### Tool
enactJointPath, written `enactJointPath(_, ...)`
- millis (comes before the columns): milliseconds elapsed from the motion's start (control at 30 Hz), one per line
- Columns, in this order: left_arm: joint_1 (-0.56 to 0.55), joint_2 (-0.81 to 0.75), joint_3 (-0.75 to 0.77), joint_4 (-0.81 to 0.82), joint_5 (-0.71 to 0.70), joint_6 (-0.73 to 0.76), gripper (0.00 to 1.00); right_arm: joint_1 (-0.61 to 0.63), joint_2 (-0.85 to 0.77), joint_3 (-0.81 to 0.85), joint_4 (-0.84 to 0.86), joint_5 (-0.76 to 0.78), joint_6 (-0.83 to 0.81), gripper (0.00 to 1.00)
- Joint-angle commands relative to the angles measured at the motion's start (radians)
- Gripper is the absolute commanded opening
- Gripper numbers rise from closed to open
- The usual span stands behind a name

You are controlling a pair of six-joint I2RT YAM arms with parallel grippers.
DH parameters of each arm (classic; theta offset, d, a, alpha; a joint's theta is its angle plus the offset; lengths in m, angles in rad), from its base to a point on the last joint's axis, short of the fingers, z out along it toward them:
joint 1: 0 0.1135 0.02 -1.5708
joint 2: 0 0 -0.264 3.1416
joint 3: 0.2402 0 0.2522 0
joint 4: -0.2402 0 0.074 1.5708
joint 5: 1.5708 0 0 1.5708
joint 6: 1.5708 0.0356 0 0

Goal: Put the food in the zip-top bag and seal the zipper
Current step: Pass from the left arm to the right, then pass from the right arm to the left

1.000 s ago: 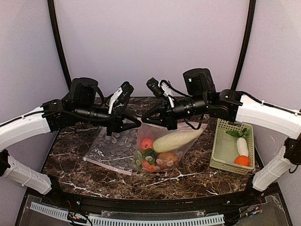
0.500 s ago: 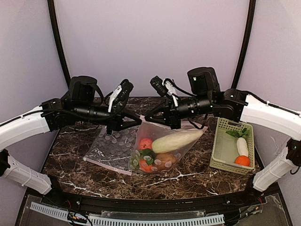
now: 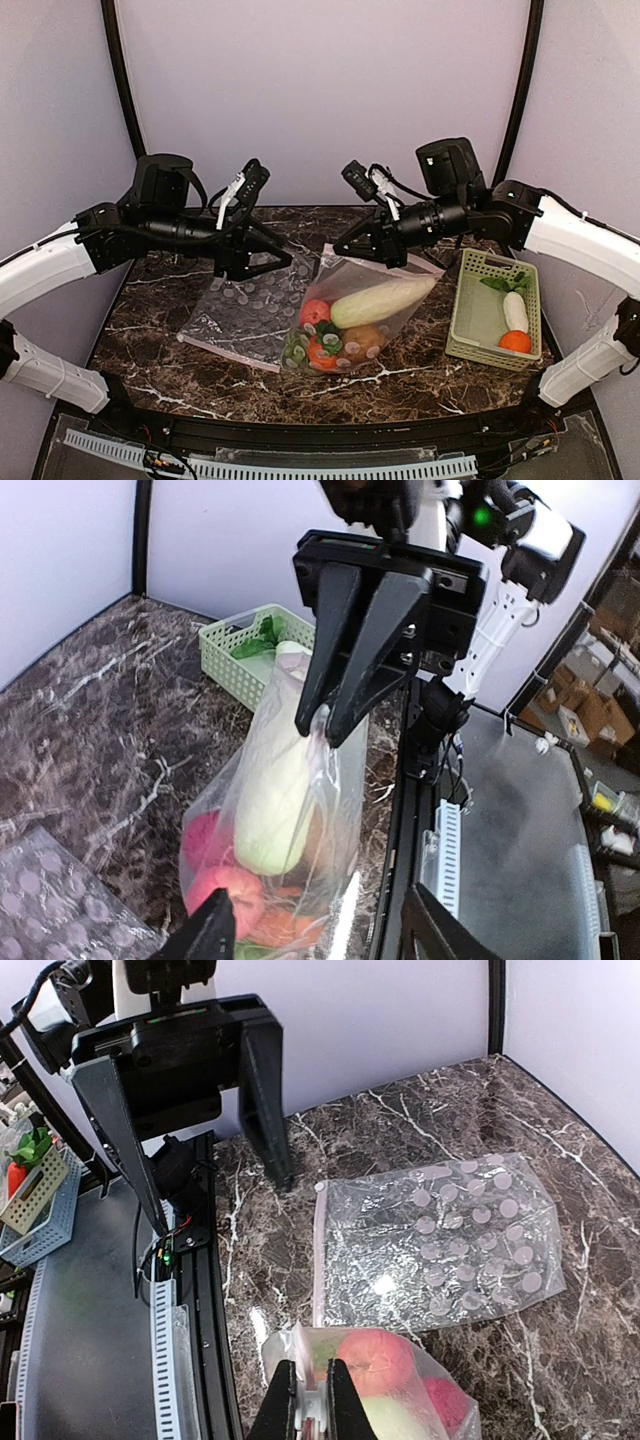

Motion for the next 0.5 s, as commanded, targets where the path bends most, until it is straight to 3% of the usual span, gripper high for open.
enactJointPath(0, -0.001, 0.039, 0.05, -0.012, 0.087, -0.018, 0.66, 0.008, 0.003, 0.023, 0.003, -0.06, 0.017, 0.0)
enactJointPath(133, -0.003, 0.075, 0.059, 0.042, 0.126, -0.047, 0.76, 0.011, 0.013, 0.027, 0.008, -0.09, 0.02, 0.0)
enactJointPath(233, -0.003, 0.116, 0.076, 0.055, 0.141, -0.061, 0.76, 0.015, 0.014, 0.031, 0.01, -0.106, 0.021, 0.0)
enactJointPath(333, -0.004, 0.145, 0.088, 0.075, 0.166, -0.074, 0.72, 0.018, 0.015, 0.033, 0.011, -0.121, 0.021, 0.0)
enactJointPath(467, -0.004, 0.172, 0.098, 0.117, 0.202, -0.1, 0.6, 0.02, 0.022, 0.037, 0.006, -0.129, 0.019, 0.0)
